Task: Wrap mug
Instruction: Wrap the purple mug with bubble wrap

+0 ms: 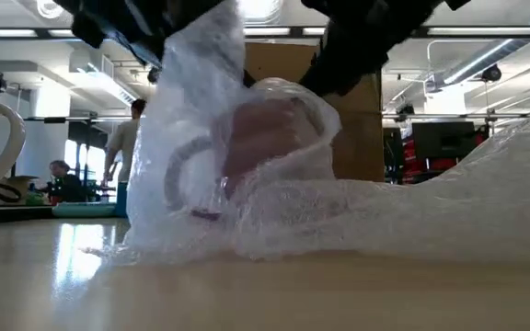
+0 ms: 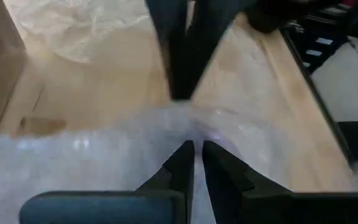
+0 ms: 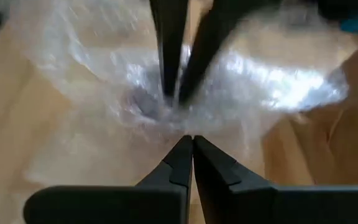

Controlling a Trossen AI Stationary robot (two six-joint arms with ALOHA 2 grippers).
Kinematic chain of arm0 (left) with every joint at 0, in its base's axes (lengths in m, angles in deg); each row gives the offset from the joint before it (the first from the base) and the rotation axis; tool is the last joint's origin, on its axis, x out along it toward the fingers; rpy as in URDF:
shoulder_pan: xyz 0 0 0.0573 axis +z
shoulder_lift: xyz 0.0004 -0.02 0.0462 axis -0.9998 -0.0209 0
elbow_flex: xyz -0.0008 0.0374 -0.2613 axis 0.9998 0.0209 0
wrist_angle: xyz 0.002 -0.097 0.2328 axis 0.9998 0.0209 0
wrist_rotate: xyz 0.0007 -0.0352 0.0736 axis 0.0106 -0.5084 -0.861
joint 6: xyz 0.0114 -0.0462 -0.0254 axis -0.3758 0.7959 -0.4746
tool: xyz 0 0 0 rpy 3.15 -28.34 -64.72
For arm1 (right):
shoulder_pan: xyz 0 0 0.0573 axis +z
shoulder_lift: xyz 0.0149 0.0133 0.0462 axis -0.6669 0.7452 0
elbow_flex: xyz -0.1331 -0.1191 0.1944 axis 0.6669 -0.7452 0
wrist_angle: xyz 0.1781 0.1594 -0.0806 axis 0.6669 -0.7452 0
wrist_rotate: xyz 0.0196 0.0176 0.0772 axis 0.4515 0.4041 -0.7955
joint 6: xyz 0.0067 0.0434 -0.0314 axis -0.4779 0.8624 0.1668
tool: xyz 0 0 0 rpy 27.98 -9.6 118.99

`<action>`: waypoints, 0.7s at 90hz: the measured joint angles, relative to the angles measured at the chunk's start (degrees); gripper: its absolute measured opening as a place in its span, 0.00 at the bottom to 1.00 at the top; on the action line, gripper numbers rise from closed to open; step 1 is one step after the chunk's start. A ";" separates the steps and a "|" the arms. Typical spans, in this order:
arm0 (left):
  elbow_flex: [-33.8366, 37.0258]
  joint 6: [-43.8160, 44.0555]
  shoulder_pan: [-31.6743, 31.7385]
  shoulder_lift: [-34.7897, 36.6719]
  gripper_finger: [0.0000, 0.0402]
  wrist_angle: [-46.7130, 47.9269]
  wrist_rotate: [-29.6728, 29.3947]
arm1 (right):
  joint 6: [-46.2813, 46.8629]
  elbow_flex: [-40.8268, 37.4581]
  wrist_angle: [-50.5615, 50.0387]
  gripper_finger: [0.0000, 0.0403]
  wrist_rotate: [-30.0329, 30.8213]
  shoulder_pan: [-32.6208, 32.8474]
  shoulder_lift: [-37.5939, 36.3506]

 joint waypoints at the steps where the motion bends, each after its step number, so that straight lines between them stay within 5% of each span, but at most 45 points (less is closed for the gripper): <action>1: 0.00 0.03 0.13 -0.29 0.05 -0.51 0.03 | -0.14 0.24 0.01 0.00 0.00 0.00 0.00; 43: -2.22 1.00 1.86 -4.60 0.05 -2.67 -0.07 | -0.81 3.34 0.20 0.00 -1.66 -0.52 3.13; 63: -6.50 0.48 1.81 -2.55 0.05 10.29 0.15 | -0.59 3.55 1.02 0.00 -4.07 -1.12 6.84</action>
